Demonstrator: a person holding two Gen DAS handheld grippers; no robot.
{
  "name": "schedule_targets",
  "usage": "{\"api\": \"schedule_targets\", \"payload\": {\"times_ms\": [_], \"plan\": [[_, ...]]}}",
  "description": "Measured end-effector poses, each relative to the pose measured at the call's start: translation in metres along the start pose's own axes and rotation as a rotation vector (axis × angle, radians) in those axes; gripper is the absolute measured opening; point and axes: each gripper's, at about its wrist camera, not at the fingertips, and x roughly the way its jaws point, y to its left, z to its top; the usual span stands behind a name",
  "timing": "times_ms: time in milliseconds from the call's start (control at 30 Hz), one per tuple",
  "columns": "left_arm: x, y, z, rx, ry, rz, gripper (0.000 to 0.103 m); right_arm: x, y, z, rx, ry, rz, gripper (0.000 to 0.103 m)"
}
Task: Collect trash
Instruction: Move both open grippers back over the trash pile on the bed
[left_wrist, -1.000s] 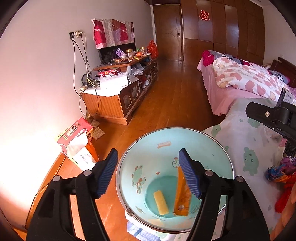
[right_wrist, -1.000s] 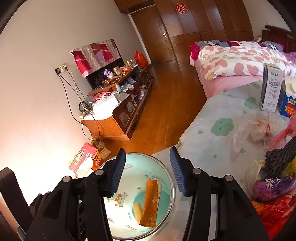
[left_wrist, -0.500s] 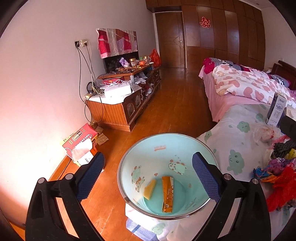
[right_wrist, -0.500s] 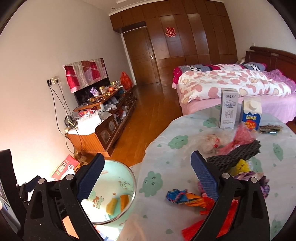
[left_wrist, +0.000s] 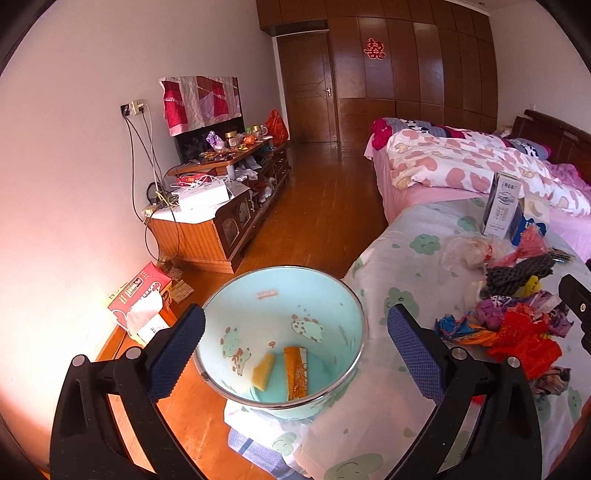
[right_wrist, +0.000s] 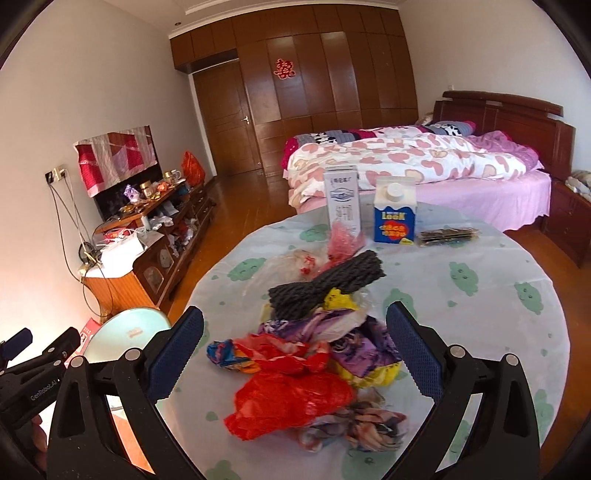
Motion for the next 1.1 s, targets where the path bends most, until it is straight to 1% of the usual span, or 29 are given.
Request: {"api": "schedule_targets", "payload": {"times_ms": [233, 433, 633, 767, 1000, 1033, 1067, 1100], "plan": [[-0.011, -0.033, -0.007, 0.062, -0.001, -0.046, 0.097, -0.016, -0.032, -0.009, -0.031, -0.032, -0.082, 0.097], [-0.019, -0.055, -0.013, 0.108, -0.008, -0.069, 0.097, -0.025, -0.061, -0.022, -0.043, -0.027, -0.138, 0.097], [-0.021, -0.068, -0.019, 0.131, -0.002, -0.079, 0.097, -0.027, -0.088, -0.034, -0.041, 0.000, -0.175, 0.097], [-0.021, -0.078, -0.022, 0.152, 0.003, -0.082, 0.097, -0.025, -0.098, -0.041, -0.041, 0.021, -0.176, 0.097], [-0.014, -0.083, -0.036, 0.168, 0.039, -0.116, 0.097, -0.023, -0.103, -0.048, -0.032, 0.052, -0.136, 0.096], [-0.013, -0.083, -0.039, 0.171, 0.046, -0.119, 0.097, -0.022, -0.101, -0.049, -0.035, 0.056, -0.127, 0.095], [-0.012, -0.084, -0.042, 0.173, 0.052, -0.120, 0.097, -0.021, -0.099, -0.050, -0.041, 0.061, -0.121, 0.088], [-0.010, -0.084, -0.045, 0.175, 0.061, -0.123, 0.097, -0.020, -0.098, -0.052, -0.046, 0.069, -0.115, 0.084]]}}
